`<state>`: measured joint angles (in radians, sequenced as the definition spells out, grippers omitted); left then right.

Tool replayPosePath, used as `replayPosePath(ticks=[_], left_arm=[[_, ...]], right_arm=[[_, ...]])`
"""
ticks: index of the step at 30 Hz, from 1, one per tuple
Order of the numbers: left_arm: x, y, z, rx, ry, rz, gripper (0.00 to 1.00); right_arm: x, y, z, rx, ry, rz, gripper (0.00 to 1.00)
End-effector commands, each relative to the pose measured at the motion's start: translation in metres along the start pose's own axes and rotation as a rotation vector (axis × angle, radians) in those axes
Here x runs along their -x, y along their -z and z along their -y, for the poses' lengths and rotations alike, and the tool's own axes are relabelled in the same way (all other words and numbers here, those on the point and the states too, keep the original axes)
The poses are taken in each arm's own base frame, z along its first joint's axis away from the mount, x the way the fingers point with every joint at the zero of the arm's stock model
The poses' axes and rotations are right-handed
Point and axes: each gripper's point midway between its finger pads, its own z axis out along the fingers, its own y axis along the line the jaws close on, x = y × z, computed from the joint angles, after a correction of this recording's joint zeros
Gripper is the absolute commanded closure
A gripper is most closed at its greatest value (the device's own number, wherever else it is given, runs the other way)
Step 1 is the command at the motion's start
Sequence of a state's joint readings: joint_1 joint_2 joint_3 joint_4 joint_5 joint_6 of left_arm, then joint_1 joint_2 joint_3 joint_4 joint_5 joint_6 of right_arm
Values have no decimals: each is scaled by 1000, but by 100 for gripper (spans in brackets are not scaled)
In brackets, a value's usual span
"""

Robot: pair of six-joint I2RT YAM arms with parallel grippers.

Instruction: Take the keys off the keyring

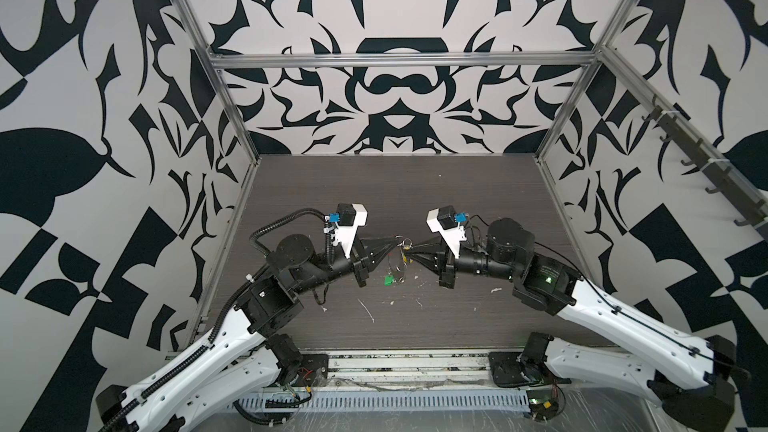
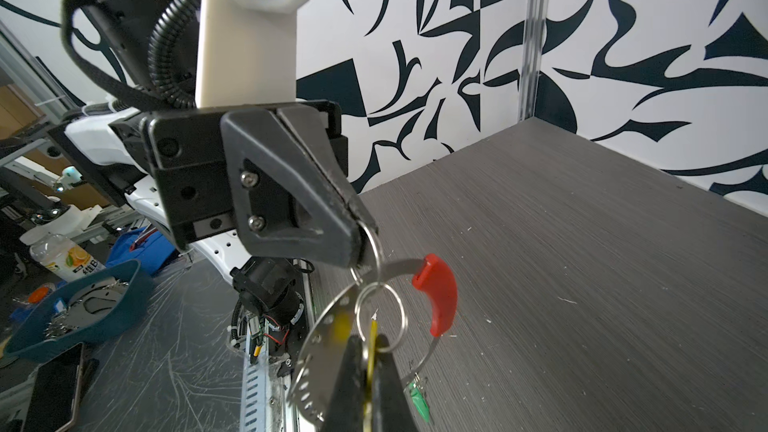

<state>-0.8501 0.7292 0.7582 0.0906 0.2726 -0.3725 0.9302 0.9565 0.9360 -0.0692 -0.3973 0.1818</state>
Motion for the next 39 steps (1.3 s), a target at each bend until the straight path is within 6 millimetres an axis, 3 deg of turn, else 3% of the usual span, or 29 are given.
replayPosePath(ticks=[1,6,17,20,25,29,34,39], left_arm=[[19,6,6,-14,3,91,100],[22,8,3,1,10,116,100],[23,15,17,-57,-24,118,100],[20,16,18,-60,-32,95,100],[16,16,19,-62,-46,64,100],[14,17,21,-73,-56,57,100],[13,14,23,-94,-57,52,100],[13,14,23,-96,-56,57,100]], right_arm=[[24,6,-4,-41,69,56,100],[14,-3,-8,-53,104,10,100],[-6,-13,-6,-50,73,-51,100],[-2,-6,-7,-58,80,-38,97],[14,13,-17,-49,112,-7,65],[35,32,-24,-56,137,86,55],[57,26,-26,-44,120,182,52],[60,11,-27,30,66,196,53]])
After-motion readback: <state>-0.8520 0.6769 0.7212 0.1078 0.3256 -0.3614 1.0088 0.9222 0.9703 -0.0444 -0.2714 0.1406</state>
